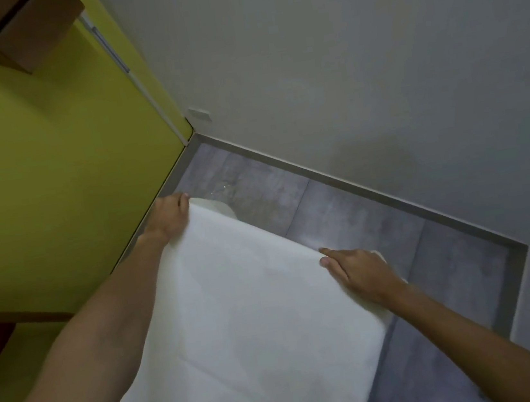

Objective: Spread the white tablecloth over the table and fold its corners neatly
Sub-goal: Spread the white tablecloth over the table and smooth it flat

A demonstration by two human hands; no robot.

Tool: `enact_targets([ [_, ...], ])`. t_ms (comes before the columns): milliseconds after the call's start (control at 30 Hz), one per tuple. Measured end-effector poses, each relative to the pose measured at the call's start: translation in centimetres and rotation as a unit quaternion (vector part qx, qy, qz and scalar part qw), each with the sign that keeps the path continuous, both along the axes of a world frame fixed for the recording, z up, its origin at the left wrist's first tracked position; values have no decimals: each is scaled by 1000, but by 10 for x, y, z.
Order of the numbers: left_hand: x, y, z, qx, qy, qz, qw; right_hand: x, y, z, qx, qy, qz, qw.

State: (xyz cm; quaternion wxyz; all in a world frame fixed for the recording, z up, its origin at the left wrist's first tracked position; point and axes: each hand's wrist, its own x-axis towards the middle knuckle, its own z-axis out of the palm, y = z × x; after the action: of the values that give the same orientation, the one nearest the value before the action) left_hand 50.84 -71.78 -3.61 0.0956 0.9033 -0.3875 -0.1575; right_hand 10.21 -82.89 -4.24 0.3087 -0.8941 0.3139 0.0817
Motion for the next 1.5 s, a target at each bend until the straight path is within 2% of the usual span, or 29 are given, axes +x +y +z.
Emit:
enact_targets([
  [167, 7, -6, -4, 35, -24, 30, 999, 3, 4, -1, -17, 4, -8, 1000],
  [367, 0, 14, 0, 79, 48, 27, 995, 3, 8, -10, -46, -25, 15, 998],
  [500, -27, 52, 21, 49, 39, -8, 998, 23, 28, 12, -91, -46, 48, 994],
  [633, -62, 107, 40, 22, 30, 47, 998, 50, 72, 37, -73, -40, 101, 991],
  [733, -101, 165, 39, 31, 27, 97, 994, 65, 115, 38, -102, -48, 163, 980],
  [967, -192, 321, 14, 39, 24, 180, 982, 92, 250, 24, -62, -38, 299, 952],
  [1133, -225, 442, -10, 25, -1, 241, 970, 117, 359, 6, -54, -51, 376, 924],
  [1200, -234, 489, -21, 23, -8, 237, 971, 123, 394, -8, -65, -48, 403, 912],
  [1300, -253, 565, -34, 18, -37, 205, 978, 121, 420, -28, -141, -38, 415, 898],
  [1500, -293, 719, -34, 39, -50, 284, 957, 118, 432, -28, -169, -19, 381, 909],
])
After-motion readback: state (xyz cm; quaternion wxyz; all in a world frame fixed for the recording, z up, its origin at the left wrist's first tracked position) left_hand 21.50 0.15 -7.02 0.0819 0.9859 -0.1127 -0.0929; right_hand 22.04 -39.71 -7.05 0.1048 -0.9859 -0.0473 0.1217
